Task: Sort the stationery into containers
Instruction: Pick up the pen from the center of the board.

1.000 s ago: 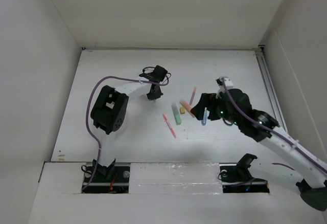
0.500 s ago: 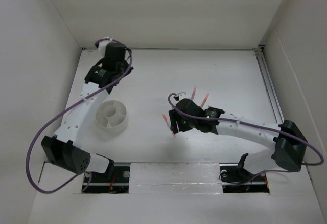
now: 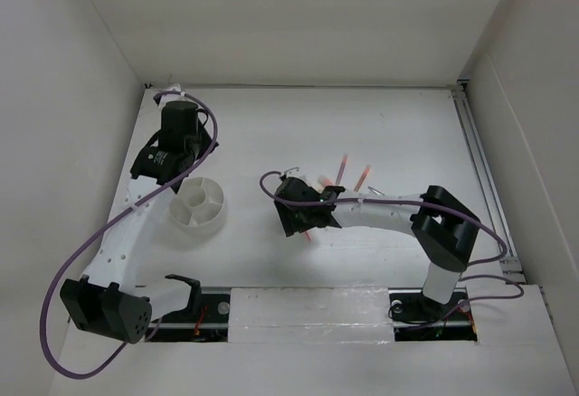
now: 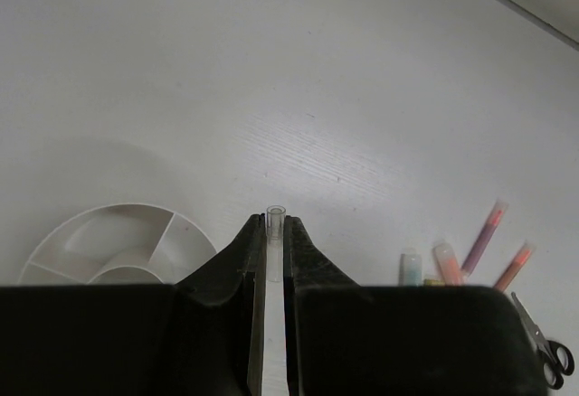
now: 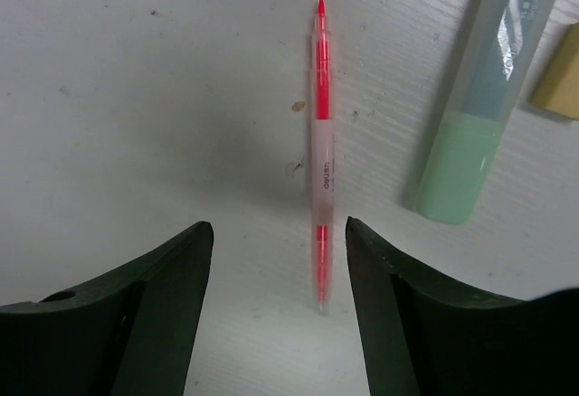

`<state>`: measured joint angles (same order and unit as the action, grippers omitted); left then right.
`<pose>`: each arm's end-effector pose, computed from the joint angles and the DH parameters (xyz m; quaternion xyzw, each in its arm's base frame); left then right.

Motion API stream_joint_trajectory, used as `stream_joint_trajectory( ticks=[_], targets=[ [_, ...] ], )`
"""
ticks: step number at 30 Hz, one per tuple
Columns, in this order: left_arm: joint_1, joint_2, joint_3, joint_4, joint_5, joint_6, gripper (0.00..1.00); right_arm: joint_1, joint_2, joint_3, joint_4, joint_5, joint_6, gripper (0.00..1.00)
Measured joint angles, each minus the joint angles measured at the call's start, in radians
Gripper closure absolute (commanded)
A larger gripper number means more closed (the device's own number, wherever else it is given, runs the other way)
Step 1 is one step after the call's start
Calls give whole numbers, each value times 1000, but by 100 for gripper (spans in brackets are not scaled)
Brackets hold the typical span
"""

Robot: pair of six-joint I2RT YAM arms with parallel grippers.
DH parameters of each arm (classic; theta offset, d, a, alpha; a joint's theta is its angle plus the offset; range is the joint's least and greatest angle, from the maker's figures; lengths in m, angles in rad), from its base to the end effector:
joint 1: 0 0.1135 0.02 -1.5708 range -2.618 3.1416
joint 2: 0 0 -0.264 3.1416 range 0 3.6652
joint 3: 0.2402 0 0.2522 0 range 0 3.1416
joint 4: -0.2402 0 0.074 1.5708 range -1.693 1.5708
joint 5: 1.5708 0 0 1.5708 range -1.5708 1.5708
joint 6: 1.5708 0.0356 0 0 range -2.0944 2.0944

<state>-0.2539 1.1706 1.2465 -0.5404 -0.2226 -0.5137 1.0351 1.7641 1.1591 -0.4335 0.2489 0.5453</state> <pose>0.2479 -0.0562 0.3863 -0.1674 0.8309 -0.1079 0.5195 0.1920 0.3063 0.1891 -0.2004 0.9367 0.1012 0.2687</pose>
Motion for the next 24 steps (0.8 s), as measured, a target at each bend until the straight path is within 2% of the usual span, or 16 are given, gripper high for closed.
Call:
stream_joint_trajectory(
  ticks=[12,16,17,18,24],
  targets=[
    [0,-53,-42,58,33,20,100,-49,88,26,16,-24,-10,40],
    [0,-56,-42,63,33,20,100,-48,101,39,15,-23,-14,50],
    [0,-56,-42,64,33,20,100,-48,102,40,15,-22,-14,56],
    [0,-56,-42,64,33,20,100,-48,103,40,14,-21,-15,66],
    [0,-56,-42,63,28,20,100,-39,114,49,3,8,-6,75]
  ],
)
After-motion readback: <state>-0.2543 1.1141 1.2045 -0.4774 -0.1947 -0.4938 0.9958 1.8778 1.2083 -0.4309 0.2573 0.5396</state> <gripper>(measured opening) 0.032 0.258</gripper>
